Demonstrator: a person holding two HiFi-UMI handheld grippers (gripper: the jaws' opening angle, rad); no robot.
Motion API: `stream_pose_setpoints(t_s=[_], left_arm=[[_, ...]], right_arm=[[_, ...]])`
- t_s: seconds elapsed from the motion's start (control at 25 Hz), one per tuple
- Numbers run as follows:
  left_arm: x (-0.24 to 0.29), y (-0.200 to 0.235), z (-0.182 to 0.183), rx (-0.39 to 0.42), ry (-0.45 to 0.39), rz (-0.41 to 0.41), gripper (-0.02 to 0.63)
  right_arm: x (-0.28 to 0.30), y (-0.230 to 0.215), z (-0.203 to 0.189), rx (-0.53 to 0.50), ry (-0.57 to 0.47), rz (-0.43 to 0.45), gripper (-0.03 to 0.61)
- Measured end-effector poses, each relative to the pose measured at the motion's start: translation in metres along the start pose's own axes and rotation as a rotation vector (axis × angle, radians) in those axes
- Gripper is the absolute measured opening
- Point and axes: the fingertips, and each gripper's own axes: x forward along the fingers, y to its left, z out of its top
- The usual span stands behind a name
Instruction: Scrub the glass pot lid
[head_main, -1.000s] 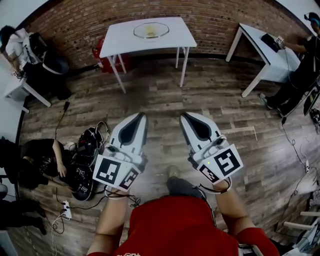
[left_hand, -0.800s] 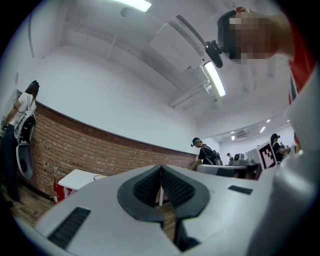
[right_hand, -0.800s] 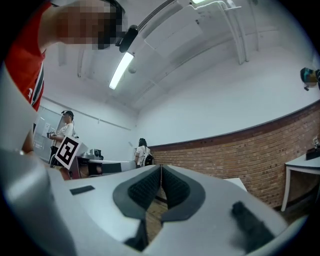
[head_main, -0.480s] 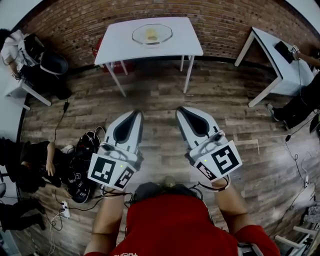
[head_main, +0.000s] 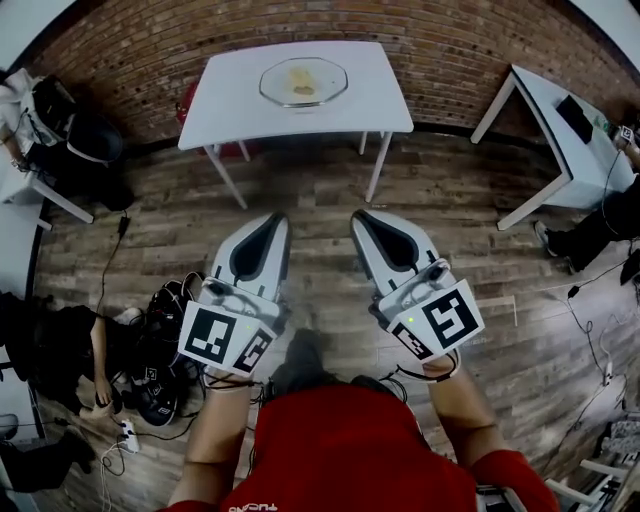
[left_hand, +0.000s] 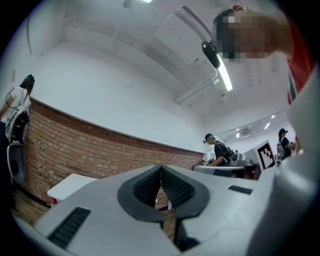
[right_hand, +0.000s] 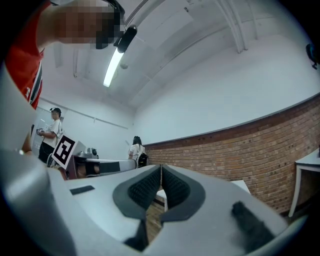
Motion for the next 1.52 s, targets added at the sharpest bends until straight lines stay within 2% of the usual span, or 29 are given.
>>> stream_pose_setpoints(t_s=[0.36,0.68,1.08,1.24,1.52], left_arm=[[0.101,0.116,0.001,0.035,0.001,-0.031,0.018],[0.171,0.216,0.002,0.023,0.003,-0.05,0.018],[0.231,0.29,-0.014,0.008,0.017,-0.029,0.018],[0.26,0.319,-0.021,0.026,0.012,-0.019,0.018],[0.336,0.364,-0.032,0.054,0.021,0.009,0.018]], right_arm=[[0.133,-0.081,-0.012,-0.013,0.006,-0.038,0.031],[0.23,-0.138,-0.028,-0.02,0.043,-0.093,0.031],[0.305,-0.196,-0.054,-0.018,0.08,-0.1,0.031],[0.34,-0.221,-0.063,-0.054,0.077,-0.085,0.031],[0.396,-0.291,-0.072,-0.083,0.065,-0.066,0.031]])
